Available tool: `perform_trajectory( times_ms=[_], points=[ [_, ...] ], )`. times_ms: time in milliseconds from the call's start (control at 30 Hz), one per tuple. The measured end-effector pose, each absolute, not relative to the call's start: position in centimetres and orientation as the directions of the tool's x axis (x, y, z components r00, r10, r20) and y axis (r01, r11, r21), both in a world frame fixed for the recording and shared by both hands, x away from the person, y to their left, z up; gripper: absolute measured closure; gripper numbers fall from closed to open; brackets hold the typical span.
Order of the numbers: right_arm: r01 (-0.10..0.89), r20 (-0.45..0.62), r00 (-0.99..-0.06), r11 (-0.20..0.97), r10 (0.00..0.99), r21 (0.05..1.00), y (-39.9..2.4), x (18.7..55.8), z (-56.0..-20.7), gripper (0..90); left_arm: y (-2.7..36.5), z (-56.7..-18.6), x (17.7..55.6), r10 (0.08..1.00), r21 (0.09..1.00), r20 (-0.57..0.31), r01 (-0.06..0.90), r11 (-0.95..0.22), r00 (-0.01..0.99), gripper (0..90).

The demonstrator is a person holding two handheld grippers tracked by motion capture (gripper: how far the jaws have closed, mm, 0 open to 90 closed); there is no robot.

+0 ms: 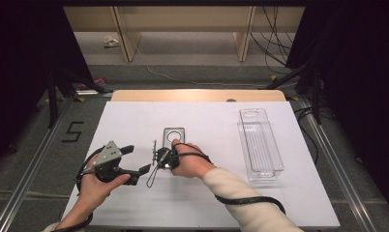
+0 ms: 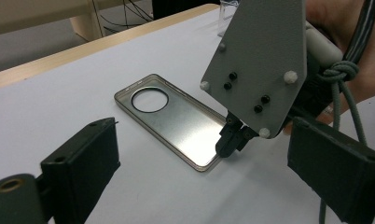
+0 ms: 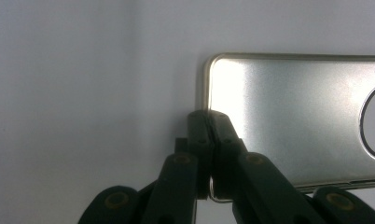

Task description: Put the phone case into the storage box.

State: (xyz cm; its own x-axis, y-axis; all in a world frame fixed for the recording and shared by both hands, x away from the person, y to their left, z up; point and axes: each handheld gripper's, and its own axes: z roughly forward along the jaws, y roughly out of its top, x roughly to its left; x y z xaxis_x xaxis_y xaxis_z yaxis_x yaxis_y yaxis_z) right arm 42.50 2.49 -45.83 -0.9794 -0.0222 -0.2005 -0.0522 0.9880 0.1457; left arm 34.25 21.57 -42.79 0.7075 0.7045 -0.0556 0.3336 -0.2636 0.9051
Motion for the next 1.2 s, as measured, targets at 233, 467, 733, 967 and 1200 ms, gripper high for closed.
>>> perform_trajectory(
  times_ms=[233,467,733,967,1200],
  points=[
    [-0.035,-0.201,-0.98,0.98,0.004,0.194,2.3,42.3,-45.8,89.3,21.6,-42.8,34.3,0.706,0.905,-0.056,0.335,-0.263,0.706,8.5],
    [-0.028,-0.209,-0.978,0.971,0.023,0.236,1.7,42.1,-45.4,89.4,21.6,-42.8,34.3,0.707,0.905,-0.057,0.336,-0.261,0.705,8.5],
    [-0.006,-0.21,-0.976,0.955,0.059,0.298,0.8,42.1,-44.8,89.5,21.6,-42.9,34.3,0.709,0.904,-0.056,0.337,-0.263,0.703,8.5],
    [0.002,-0.207,-0.975,0.941,0.076,0.338,0.1,41.9,-44.3,89.5,21.7,-42.9,34.3,0.712,0.902,-0.056,0.341,-0.265,0.7,8.5],
    [0.01,-0.201,-0.975,0.926,0.093,0.378,-0.8,41.5,-43.8,89.6,21.7,-43.0,34.4,0.712,0.902,-0.057,0.342,-0.264,0.7,8.4]
  ],
)
